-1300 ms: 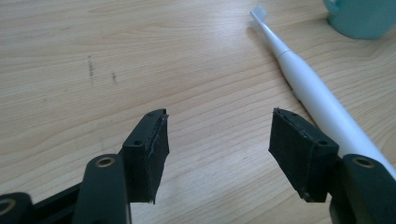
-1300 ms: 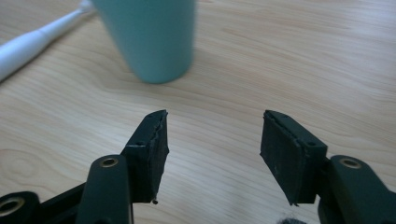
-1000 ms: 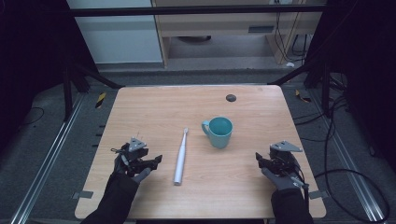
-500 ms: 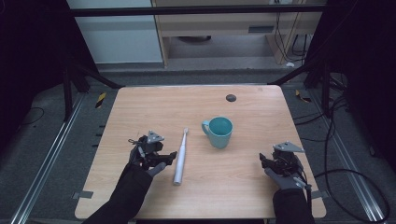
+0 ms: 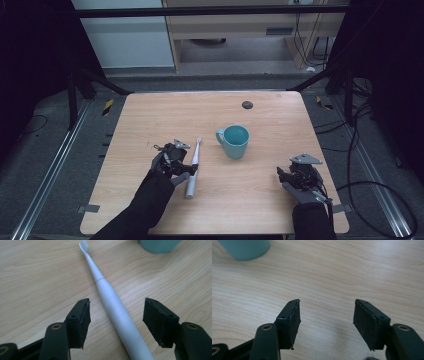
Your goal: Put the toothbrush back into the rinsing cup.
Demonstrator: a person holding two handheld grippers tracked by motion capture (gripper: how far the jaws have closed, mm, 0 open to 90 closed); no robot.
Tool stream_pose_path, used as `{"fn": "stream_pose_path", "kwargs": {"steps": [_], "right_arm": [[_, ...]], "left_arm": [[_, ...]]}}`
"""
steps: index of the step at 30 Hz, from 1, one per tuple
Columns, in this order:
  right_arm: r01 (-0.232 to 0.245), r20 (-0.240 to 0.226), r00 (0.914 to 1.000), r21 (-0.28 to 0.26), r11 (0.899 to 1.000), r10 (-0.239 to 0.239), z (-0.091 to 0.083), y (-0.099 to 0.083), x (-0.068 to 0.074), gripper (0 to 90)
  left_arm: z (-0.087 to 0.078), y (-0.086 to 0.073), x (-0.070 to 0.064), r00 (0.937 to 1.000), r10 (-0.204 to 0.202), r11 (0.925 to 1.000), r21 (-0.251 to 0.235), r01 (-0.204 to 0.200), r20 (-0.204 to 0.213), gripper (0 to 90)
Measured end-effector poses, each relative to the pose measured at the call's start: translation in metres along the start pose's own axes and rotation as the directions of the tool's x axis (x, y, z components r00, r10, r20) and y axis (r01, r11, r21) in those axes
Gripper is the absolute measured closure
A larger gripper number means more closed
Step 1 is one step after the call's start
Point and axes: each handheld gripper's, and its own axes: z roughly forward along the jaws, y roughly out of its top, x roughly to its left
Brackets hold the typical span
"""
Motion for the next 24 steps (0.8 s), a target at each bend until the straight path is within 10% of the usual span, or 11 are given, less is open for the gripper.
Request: {"fn": "stream_pose_path", "kwargs": {"steps": [24], "right_arm": [[0.037,0.0,0.9993,0.026,0.999,-0.037,0.003,0.001,0.003,41.1]], "left_arm": [[0.032,-0.011,-0.001,0.9985,-0.041,0.986,0.163,0.035,0.036,49.5]]}}
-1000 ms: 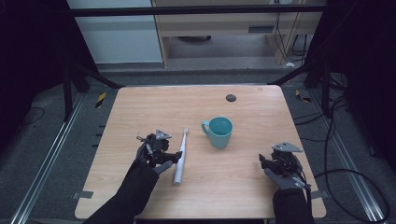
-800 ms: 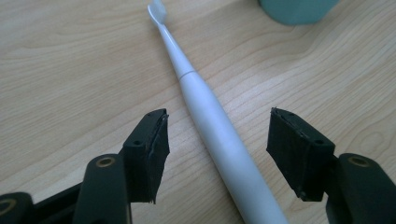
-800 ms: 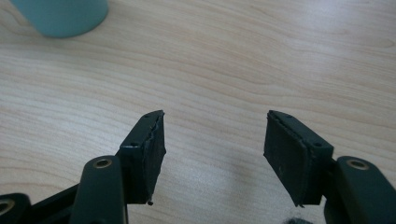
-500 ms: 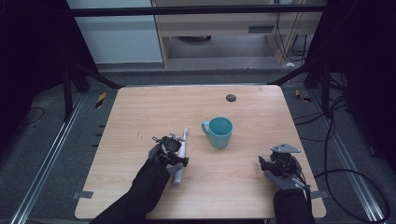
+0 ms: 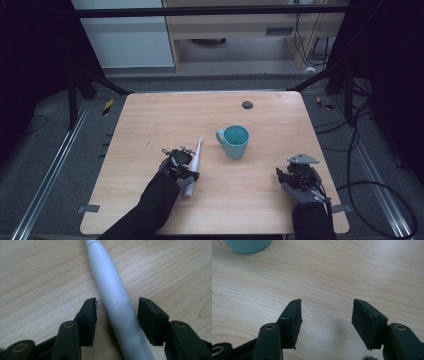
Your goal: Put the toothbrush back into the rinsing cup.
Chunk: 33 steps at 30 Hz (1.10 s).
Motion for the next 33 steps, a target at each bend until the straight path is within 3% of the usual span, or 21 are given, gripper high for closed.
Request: {"fn": "stream_pose_path", "kwargs": {"steps": [11,22,33], "right_arm": [[0.001,-0.004,1.0,0.01,1.0,0.0,0.001,-0.001,0.002,43.0],[0.003,-0.011,0.9999,0.016,1.0,-0.002,0.002,-0.001,0.002,44.1],[0.011,-0.016,0.9998,0.025,1.0,-0.011,0.003,-0.001,0.002,44.8]], "left_arm": [[0.0,0.002,0.009,0.9999,0.012,0.9994,0.032,-0.012,0.007,61.7],[0.001,0.01,0.009,0.9954,0.093,0.9904,0.105,-0.09,-0.021,65.2],[0.001,0.011,0.011,0.9966,0.073,0.992,0.106,-0.069,-0.037,65.7]]}}
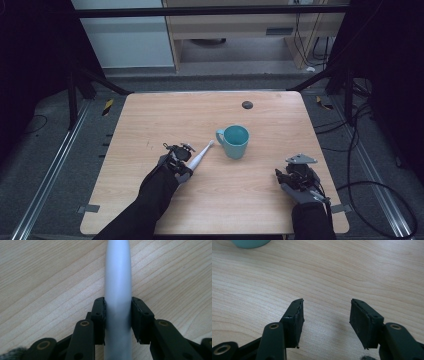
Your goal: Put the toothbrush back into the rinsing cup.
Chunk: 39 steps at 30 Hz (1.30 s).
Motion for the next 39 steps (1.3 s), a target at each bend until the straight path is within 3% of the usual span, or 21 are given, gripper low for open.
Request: {"fn": "stream_pose_path", "kwargs": {"steps": [5,9,14,20,24,26,30,34,36,39], "right_arm": [[0.0,-0.004,1.0,-0.003,1.0,0.0,0.0,0.0,0.0,45.3],[0.001,-0.003,1.0,-0.001,1.0,-0.001,0.0,0.0,0.0,45.4],[-0.005,0.001,1.0,-0.008,1.0,0.005,0.0,0.0,0.0,44.9],[-0.002,-0.002,1.0,-0.016,1.0,0.002,-0.001,0.0,0.001,43.5],[0.0,0.006,1.0,-0.032,1.0,0.0,-0.001,0.0,0.001,42.6],[-0.004,0.002,1.0,-0.036,0.999,0.004,-0.002,0.0,0.0,42.5],[0.005,0.01,0.9999,-0.044,0.999,-0.005,-0.001,-0.001,0.0,41.8],[0.004,0.012,0.9999,-0.054,0.999,-0.004,-0.002,-0.001,0.0,41.3],[0.008,0.014,0.9999,-0.058,0.998,-0.007,-0.002,-0.001,0.0,41.1],[0.013,0.017,0.9998,-0.066,0.998,-0.012,-0.002,-0.001,0.001,41.0]], "left_arm": [[-0.004,-0.005,0.007,0.9999,-0.012,0.9997,-0.024,0.012,-0.005,65.8],[-0.019,-0.01,0.016,0.9997,-0.024,0.998,-0.059,0.023,-0.01,65.8],[-0.042,-0.013,0.027,0.9966,-0.08,0.9821,-0.172,0.076,-0.016,65.8],[-0.066,-0.01,0.031,0.9915,-0.128,0.9448,-0.307,0.114,-0.024,65.7],[-0.079,-0.004,0.031,0.9896,-0.138,0.9183,-0.38,0.112,-0.041,65.7],[-0.085,0.001,0.029,0.9894,-0.139,0.9106,-0.398,0.111,-0.042,65.7],[-0.092,0.011,0.024,0.9897,-0.139,0.8851,-0.453,0.108,-0.034,65.7],[-0.097,0.018,0.018,0.9887,-0.143,0.8571,-0.505,0.102,-0.043,65.7],[-0.097,0.024,0.016,0.9876,-0.151,0.8349,-0.541,0.104,-0.044,65.7],[-0.097,0.032,0.011,0.9849,-0.167,0.8136,-0.571,0.111,-0.047,65.8]]}}
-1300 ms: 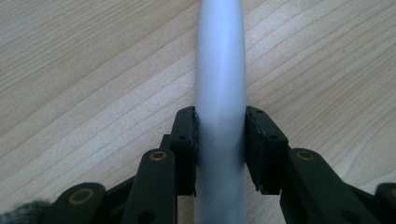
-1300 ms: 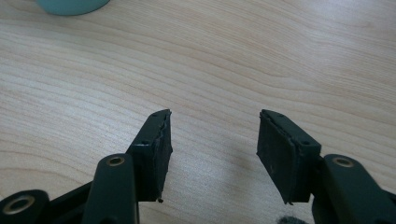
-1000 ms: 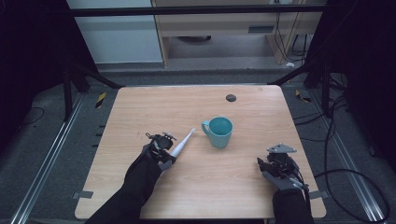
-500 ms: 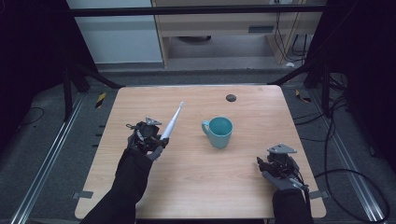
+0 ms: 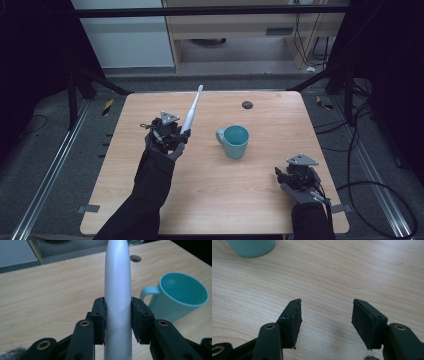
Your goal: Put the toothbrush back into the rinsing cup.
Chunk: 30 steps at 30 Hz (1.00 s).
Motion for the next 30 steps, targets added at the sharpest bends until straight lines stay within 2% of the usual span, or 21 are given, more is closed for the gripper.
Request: {"fn": "stream_pose_path", "kwargs": {"steps": [11,18,23,28,30], "right_arm": [[0.0,0.002,1.0,-0.01,1.0,0.0,0.0,0.0,0.001,40.7],[0.004,0.005,1.0,-0.016,1.0,-0.004,0.0,0.0,0.001,40.7],[0.003,0.004,1.0,-0.021,1.0,-0.003,0.0,0.0,0.001,40.6],[0.005,0.005,1.0,-0.03,1.0,-0.005,0.0,0.0,0.001,40.5],[0.004,0.005,1.0,-0.028,1.0,-0.004,0.0,0.0,0.001,40.5]], "left_arm": [[0.026,0.018,-0.029,0.9997,-0.006,0.9978,-0.065,0.008,0.024,65.7],[0.032,0.029,-0.044,0.9991,-0.003,0.9924,-0.123,0.008,0.042,65.8],[0.036,0.039,-0.055,0.9983,0.003,0.9891,-0.147,0.006,0.059,65.8],[0.041,0.045,-0.062,0.9959,-0.01,0.9872,-0.158,0.024,0.09,65.8],[0.044,0.048,-0.065,0.9955,-0.002,0.9871,-0.159,0.017,0.095,65.8]]}}
